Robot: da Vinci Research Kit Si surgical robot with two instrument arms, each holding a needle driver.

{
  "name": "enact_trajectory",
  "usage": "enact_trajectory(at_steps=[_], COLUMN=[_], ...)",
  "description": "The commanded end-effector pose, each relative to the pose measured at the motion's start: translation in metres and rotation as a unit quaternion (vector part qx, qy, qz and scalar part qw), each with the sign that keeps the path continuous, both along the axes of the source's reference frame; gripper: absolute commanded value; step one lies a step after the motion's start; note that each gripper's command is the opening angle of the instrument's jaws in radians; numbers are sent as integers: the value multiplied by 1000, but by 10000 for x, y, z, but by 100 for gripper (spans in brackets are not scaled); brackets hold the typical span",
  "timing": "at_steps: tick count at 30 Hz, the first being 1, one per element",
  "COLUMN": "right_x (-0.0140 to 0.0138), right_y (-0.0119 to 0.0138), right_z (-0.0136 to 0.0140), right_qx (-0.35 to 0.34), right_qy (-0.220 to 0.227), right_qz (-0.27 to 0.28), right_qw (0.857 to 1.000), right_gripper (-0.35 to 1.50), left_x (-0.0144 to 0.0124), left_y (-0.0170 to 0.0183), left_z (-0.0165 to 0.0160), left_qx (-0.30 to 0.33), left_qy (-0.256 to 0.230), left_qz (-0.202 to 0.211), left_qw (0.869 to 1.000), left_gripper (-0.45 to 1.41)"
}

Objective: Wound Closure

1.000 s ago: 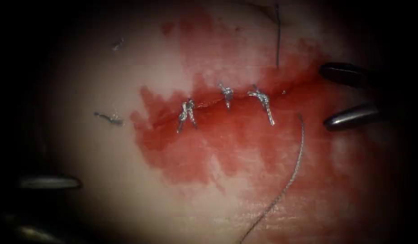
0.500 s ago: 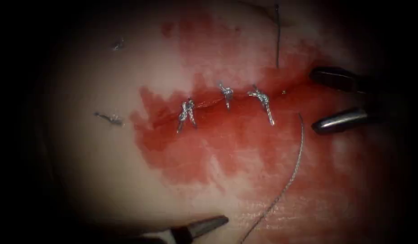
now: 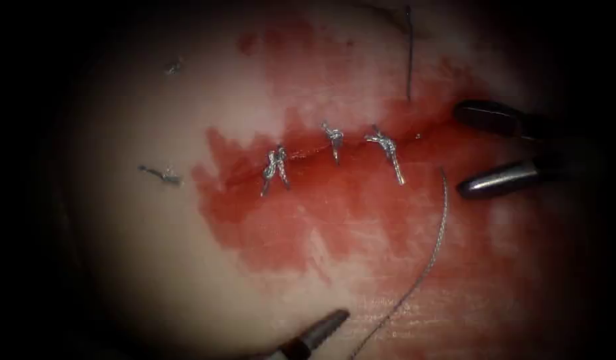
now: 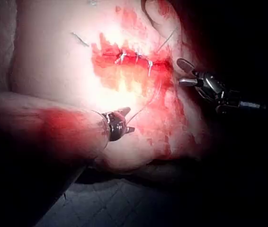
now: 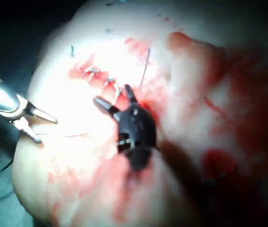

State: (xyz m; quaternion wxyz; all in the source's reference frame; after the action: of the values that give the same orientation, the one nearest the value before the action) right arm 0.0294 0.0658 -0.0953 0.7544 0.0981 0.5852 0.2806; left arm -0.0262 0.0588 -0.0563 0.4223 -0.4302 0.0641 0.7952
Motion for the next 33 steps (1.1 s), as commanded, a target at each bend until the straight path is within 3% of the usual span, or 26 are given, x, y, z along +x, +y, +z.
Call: enact_trajectory(at_steps=[1,4,5,6,7,10,12,20,22,27,29,30,33], right_x=[8,9,10,10,11,12,13,16,24,43,50,59,65], right_y=[0,-1,-1,-1,-2,-3,-3,-10,-26,-49,-54,-62,-73], right_z=[5,5,5,5,5,4,4,1,-9,-25,-29,-35,-40], right_qx=[0,-1,-1,-1,-1,-1,-1,3,18,-7,-31,-47,-56], right_qy=[2,1,1,1,1,1,1,3,14,9,-8,-31,-61], right_qz=[0,0,0,0,1,1,1,-14,-67,-143,-174,-209,-243], right_qw=[1000,1000,1000,1000,1000,1000,1000,1000,997,990,984,976,967], right_gripper=[140,140,140,140,140,140,140,138,120,108,98,96,96], left_x=[-8,-9,-8,-6,-3,7,12,19,21,23,23,26,28], left_y=[1,1,1,1,1,4,5,13,26,45,50,55,60], left_z=[5,8,8,9,9,10,11,0,-13,-33,-38,-42,-43], left_qx=[-7,-31,-34,-37,-40,-37,-18,-6,-1,0,-2,-6,-11], left_qy=[2,18,17,14,6,-13,-28,-46,-55,-60,-60,-57,-54], left_qz=[2,-7,-12,-15,-14,2,-15,-10,-10,-8,-5,3,9], left_qw=[1000,999,999,999,999,999,999,999,998,998,998,998,998], left_gripper=[67,58,48,23,8,-17,-35,-35,-35,-35,-35,-35,-35])
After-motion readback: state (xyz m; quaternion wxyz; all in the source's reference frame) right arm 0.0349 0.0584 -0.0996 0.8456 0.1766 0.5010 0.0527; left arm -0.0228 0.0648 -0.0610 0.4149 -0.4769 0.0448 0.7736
